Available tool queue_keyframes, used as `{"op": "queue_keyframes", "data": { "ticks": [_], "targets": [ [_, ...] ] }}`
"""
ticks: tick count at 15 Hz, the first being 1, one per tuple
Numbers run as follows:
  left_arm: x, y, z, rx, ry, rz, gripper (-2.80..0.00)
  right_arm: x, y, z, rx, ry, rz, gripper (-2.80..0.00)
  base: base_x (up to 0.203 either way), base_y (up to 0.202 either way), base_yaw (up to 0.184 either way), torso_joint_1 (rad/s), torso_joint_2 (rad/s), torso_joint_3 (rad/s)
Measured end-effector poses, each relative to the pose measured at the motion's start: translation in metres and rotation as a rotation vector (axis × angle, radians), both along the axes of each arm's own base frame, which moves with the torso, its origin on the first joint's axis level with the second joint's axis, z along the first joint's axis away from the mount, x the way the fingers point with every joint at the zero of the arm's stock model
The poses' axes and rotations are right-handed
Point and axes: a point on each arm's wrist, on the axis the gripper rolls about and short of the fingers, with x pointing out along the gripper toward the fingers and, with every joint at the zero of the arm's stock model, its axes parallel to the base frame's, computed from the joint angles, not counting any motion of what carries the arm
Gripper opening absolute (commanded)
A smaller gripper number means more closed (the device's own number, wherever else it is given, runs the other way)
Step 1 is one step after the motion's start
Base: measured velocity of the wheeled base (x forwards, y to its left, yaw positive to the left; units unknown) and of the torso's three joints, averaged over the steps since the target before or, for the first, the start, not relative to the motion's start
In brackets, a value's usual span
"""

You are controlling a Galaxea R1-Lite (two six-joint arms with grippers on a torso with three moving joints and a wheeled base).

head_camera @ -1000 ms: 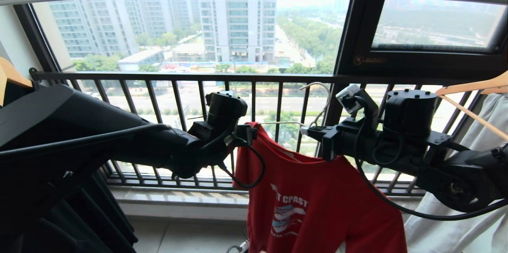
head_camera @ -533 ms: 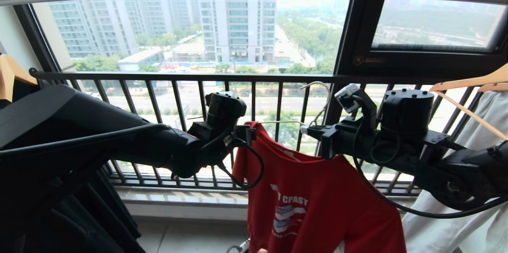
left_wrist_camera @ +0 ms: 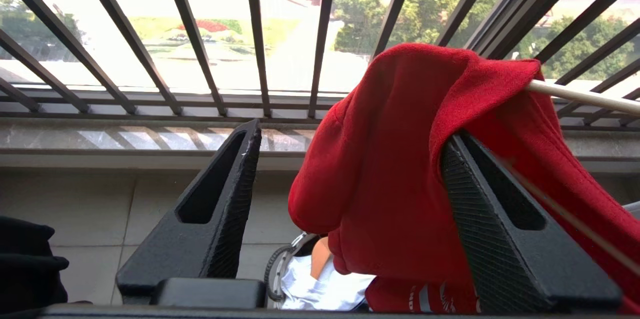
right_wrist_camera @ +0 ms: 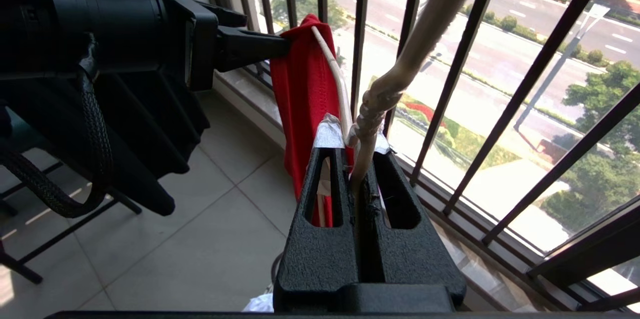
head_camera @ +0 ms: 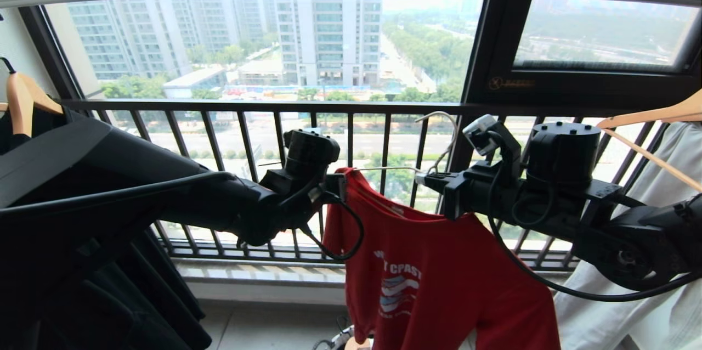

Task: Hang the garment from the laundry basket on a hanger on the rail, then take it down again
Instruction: Take the clothes off the clothes rack

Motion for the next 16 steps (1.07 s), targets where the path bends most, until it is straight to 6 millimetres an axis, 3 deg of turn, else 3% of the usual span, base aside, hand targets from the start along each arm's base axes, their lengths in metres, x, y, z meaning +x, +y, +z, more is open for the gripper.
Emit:
{"op": "queue_keyframes", "data": {
  "ticks": [9, 16],
  "targets": [
    [0.005, 0.007, 0.007, -0.012, -0.019, 0.02, -2.8, 0.0, 0.0, 0.0, 0.0, -0.002, 0.0, -2.8, 0.0, 0.0, 0.0, 0.0, 0.0, 0.0],
    [0.034, 0.036, 0.012, -0.016, -0.053, 0.106, -2.8, 0.001, 0.0, -0.002, -0.012, -0.004, 0.002, -2.8, 0.0, 0.0, 0.0, 0.0, 0.0, 0.0]
  ]
}}
